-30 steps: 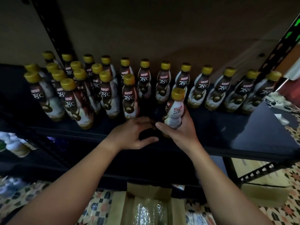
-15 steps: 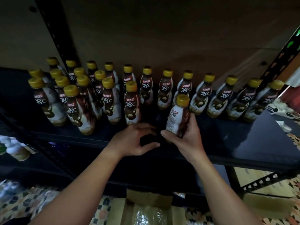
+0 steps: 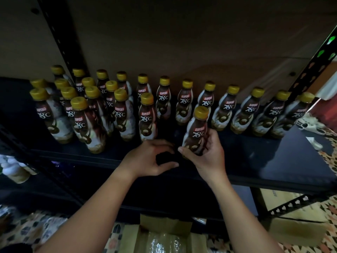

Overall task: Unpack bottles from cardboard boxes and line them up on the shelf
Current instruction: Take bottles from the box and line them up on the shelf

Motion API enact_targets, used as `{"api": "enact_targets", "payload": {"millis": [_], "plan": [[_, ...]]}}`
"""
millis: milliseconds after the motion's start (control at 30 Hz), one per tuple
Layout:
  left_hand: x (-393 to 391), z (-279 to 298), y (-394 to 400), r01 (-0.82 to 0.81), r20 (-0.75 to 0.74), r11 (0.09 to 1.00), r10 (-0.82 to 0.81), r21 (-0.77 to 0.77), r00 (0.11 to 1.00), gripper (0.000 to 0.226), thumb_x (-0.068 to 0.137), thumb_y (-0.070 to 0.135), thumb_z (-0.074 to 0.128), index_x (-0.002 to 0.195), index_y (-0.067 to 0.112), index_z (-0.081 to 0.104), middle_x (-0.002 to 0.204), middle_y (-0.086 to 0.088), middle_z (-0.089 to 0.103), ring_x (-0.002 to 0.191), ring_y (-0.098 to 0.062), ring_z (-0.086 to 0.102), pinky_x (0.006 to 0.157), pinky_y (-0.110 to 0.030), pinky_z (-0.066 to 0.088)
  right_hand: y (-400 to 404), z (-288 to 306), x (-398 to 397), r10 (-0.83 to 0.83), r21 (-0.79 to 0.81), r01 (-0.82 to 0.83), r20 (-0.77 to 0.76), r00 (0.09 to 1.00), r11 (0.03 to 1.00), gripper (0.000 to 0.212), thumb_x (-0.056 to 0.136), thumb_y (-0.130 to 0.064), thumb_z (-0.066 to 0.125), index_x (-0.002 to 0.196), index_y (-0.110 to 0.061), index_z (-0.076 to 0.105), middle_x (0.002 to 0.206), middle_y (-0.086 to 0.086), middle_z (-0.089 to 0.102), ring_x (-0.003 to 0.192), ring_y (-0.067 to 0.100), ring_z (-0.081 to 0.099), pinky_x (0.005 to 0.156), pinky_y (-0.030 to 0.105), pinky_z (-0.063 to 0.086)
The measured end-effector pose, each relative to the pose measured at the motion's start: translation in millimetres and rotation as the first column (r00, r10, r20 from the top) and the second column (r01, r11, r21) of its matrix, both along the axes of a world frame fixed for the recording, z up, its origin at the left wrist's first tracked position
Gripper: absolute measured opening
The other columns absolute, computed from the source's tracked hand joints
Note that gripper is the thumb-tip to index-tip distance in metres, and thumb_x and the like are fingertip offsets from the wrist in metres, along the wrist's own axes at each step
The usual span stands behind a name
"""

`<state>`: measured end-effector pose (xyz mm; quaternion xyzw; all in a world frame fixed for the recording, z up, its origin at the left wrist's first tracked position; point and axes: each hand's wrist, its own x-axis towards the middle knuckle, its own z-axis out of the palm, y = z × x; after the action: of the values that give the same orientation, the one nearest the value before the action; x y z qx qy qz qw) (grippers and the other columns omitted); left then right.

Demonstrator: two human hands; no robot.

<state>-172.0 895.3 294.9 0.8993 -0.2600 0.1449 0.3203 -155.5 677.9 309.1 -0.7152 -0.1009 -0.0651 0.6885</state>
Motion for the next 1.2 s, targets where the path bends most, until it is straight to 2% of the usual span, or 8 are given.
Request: {"api": "enact_targets", "payload": {"millis": [100,233,467,567,733,933,1033,1200], "plan": [[0.1,-0.5,0.0,-0.004,-0.021,1.000,0.004,0.003,1.000,0.047,0.088,0.061,0.071,0.112,0.021,0.077,0.123,0.012,0.069,0.113,-0.004,0.065,0.089,-0.035,0.057,0.3,-0.4,-2.3,-0.014,-0.088,0.017,0.034,0.999,0.996,0.072,0.069,-0.021,0.093,0.126,-0.038,0.052,0.118,-0.019,0.068,0.113,0.004,0.065,0.098,0.038,0.054],[0.5,0.7,-0.2,-0.004,-0.030,1.000,0.005,0.006,1.000,0.045,0.088,0.060,0.072,0.110,0.021,0.077,0.124,0.012,0.069,0.114,-0.003,0.065,0.090,-0.035,0.057,0.8,-0.7,-3.6,-0.014,-0.150,0.022,0.053,0.998,0.988,0.064,0.073,-0.022,0.089,0.121,-0.047,0.054,0.116,-0.013,0.070,0.111,0.007,0.067,0.098,0.046,0.055],[-0.7,3.1,-1.2,-0.006,-0.025,1.000,0.007,0.013,1.000,0.049,0.088,0.061,0.070,0.115,0.021,0.076,0.124,0.012,0.069,0.113,-0.003,0.065,0.090,-0.035,0.057,1.5,0.7,-6.9,-0.047,-0.180,0.065,0.098,0.994,0.982,0.068,0.072,-0.031,0.090,0.128,-0.036,0.053,0.121,-0.014,0.067,0.115,0.006,0.064,0.098,0.040,0.055],[-1.4,4.7,-0.7,0.004,-0.062,0.996,0.002,0.089,0.998,0.062,0.088,0.071,0.062,0.127,0.024,0.072,0.136,0.012,0.065,0.125,-0.004,0.060,0.099,-0.036,0.055,0.6,-2.9,-7.4,-0.074,-0.210,0.102,0.138,0.988,0.972,0.061,0.076,-0.029,0.088,0.127,-0.033,0.055,0.120,-0.011,0.067,0.114,0.010,0.065,0.096,0.045,0.055],[-1.1,11.0,-5.6,0.053,-0.141,0.972,-0.020,0.229,0.990,0.071,0.091,0.075,0.051,0.145,0.029,0.056,0.153,0.011,0.050,0.144,-0.002,0.040,0.117,-0.033,0.040,-18.7,-4.7,-15.0,-0.126,-0.248,0.165,0.166,0.978,0.955,0.062,0.079,-0.024,0.086,0.131,-0.033,0.054,0.120,-0.015,0.066,0.114,0.003,0.064,0.098,0.038,0.055],[18.9,23.1,-65.1,0.198,-0.225,0.945,-0.139,0.261,0.964,0.077,0.094,0.064,0.059,0.155,0.021,0.043,0.163,0.009,0.034,0.152,0.001,0.020,0.126,-0.025,0.017,-76.4,-0.8,-16.3,-0.272,-0.272,0.303,0.147,0.951,0.913,0.060,0.082,-0.024,0.084,0.125,-0.050,0.051,0.118,-0.026,0.062,0.114,0.002,0.062,0.099,0.030,0.051],[35.7,25.6,-104.3,0.231,-0.246,0.937,-0.166,0.261,0.955,0.084,0.088,0.064,0.067,0.154,0.017,0.044,0.163,0.006,0.034,0.151,0.000,0.021,0.126,-0.025,0.017,-109.5,3.8,-13.0,-0.339,-0.325,0.364,0.134,0.931,0.873,0.059,0.082,-0.023,0.084,0.126,-0.043,0.050,0.108,-0.023,0.063,0.104,0.004,0.063,0.091,0.024,0.049],[56.0,24.5,-163.7,0.295,-0.299,0.915,-0.210,0.276,0.931,0.094,0.081,0.068,0.072,0.156,0.020,0.041,0.165,0.006,0.031,0.152,0.000,0.019,0.127,-0.031,0.017,-156.9,8.5,1.3,-0.384,-0.400,0.394,0.107,0.917,0.828,0.054,0.085,-0.027,0.081,0.129,-0.036,0.051,0.108,-0.013,0.064,0.101,0.010,0.060,0.085,0.029,0.046]]}}
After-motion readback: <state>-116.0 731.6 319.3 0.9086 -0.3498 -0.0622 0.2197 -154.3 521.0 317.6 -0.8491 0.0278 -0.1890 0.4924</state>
